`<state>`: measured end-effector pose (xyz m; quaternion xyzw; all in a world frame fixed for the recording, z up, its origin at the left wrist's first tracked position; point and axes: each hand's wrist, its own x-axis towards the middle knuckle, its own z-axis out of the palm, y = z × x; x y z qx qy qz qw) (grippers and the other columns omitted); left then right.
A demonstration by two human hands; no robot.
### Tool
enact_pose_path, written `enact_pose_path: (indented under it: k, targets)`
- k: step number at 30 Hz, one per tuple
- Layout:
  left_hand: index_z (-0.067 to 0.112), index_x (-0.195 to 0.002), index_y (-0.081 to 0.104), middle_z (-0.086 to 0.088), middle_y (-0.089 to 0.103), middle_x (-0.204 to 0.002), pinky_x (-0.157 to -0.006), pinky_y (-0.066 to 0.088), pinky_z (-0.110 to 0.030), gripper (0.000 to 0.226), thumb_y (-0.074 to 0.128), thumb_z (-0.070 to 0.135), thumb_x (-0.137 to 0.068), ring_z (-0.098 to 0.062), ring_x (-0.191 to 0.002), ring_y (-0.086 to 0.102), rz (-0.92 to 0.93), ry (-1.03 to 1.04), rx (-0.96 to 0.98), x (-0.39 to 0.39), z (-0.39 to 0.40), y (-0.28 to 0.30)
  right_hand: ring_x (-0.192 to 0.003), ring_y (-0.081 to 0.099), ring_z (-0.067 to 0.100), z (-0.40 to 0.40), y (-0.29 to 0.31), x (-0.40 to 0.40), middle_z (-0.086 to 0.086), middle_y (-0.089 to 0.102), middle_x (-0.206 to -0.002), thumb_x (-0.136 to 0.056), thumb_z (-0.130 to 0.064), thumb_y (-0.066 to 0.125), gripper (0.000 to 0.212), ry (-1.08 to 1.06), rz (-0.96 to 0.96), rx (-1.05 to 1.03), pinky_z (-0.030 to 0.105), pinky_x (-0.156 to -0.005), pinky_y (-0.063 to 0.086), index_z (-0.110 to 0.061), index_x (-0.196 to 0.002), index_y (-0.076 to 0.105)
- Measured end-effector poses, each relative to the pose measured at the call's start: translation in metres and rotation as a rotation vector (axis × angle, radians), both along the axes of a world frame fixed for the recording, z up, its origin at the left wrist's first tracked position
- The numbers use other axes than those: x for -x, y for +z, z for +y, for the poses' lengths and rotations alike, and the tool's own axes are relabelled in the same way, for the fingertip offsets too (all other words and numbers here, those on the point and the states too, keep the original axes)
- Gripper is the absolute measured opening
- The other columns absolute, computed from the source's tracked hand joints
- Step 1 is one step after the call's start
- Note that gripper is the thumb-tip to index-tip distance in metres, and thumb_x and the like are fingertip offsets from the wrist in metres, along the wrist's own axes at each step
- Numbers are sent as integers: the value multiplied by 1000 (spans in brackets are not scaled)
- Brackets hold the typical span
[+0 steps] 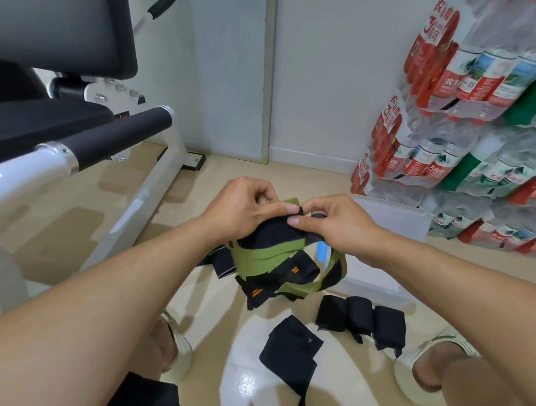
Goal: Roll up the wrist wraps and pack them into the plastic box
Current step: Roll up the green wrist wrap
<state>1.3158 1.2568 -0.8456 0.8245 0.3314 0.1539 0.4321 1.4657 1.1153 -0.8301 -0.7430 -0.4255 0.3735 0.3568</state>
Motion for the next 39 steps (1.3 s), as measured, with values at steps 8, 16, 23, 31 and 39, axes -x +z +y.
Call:
enact_pose_path:
  k: [8,16,23,31,39]
  targets:
    - [18,-95,63,0,72,-87,-71,53,-32,50,90,50,-67,-18,-80,68,455,-25,24,26,24,3,-57,60,2,4,-11,-20,-9,73,-72,-97,-33,70,17,-358,97,-29,18,-61,41,-20,-91,79]
    - [11,-107,67,-10,75,-81,-64,51,-26,38,88,14,-75,-18,-68,68,-12,146,459,23,18,25,-97,69,31,6,-24,-34,15,75,-96,-96,-39,68,32,-378,-129,104,37,-78,54,-9,-90,75]
    - [16,-108,69,-7,75,-74,-61,58,-29,40,90,19,-73,-18,-64,70,-86,117,392,22,11,27,-101,69,9,2,-23,-30,-4,75,-107,-80,-56,80,50,-120,-179,179,30,-96,51,-30,-122,68]
    - [18,-110,69,-1,69,-62,-50,45,-23,30,82,23,-84,-15,-50,58,-27,13,402,17,-1,27,-92,66,-1,3,-6,8,-25,67,-95,-73,-54,86,82,209,-186,-28,25,-92,49,-43,-146,50]
    - [15,-117,68,-16,78,-95,-85,59,-46,54,83,41,-72,-28,-82,74,-34,-16,564,12,-12,23,-64,69,11,3,-1,7,-7,69,-61,-84,-31,83,24,83,110,-49,35,-76,60,-14,-95,69]
